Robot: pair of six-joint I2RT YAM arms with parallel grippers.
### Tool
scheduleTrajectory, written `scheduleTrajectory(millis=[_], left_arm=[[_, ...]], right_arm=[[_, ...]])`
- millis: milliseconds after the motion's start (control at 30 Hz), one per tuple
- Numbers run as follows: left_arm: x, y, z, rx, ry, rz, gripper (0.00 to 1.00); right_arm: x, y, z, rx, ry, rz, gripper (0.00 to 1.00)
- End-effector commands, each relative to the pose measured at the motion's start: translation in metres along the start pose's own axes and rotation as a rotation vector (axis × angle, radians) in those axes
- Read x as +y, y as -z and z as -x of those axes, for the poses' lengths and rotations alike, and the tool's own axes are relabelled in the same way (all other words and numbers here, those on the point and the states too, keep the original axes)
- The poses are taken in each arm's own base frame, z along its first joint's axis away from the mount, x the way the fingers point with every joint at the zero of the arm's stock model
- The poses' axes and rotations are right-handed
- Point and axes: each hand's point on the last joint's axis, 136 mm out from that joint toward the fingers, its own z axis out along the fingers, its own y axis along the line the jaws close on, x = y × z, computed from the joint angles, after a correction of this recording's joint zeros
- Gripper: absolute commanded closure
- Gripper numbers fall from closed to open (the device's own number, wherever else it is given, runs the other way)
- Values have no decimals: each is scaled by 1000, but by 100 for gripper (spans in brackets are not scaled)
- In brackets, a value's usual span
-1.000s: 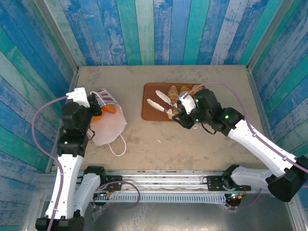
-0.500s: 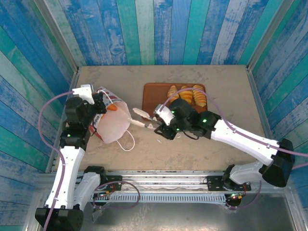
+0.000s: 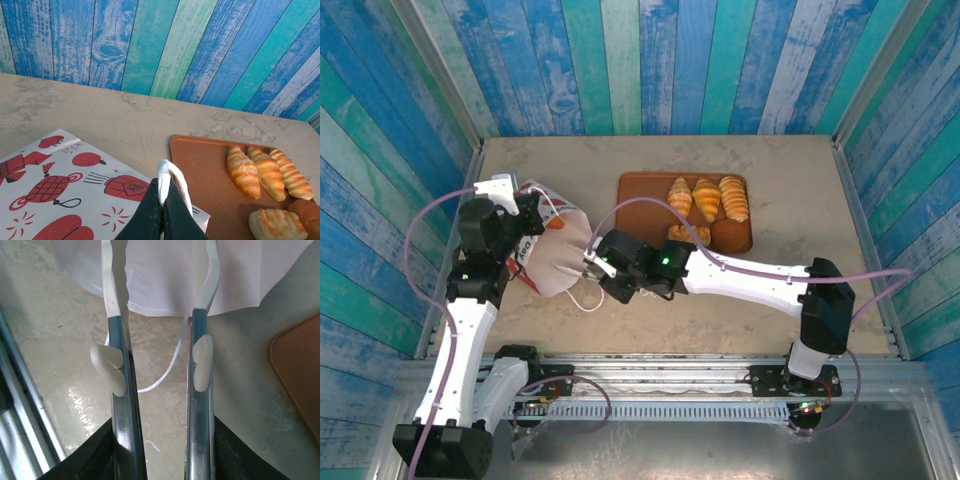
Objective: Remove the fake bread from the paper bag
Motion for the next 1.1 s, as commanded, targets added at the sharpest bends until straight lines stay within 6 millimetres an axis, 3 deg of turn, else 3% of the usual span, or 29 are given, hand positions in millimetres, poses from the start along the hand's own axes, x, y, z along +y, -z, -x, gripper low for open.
scheduleTrajectory(millis=[0, 267, 367, 767, 1067], left_arm=[[-9, 2, 16, -35, 0, -34, 100], [-13, 2, 17, -42, -2, -59, 100], [-11, 3, 18, -53, 2, -48, 100], [-15, 3, 23, -65, -19, -69, 100], [-17, 4, 25, -68, -19, -75, 100]], right_arm=[[-8, -5, 17, -23, -52, -63, 55], [-16, -36, 25, 9, -98, -139, 55], [-26, -37, 35, -24, -144, -210, 56], [-19, -78, 56, -54, -146, -202, 52], [-36, -97, 67, -70, -147, -270, 51]])
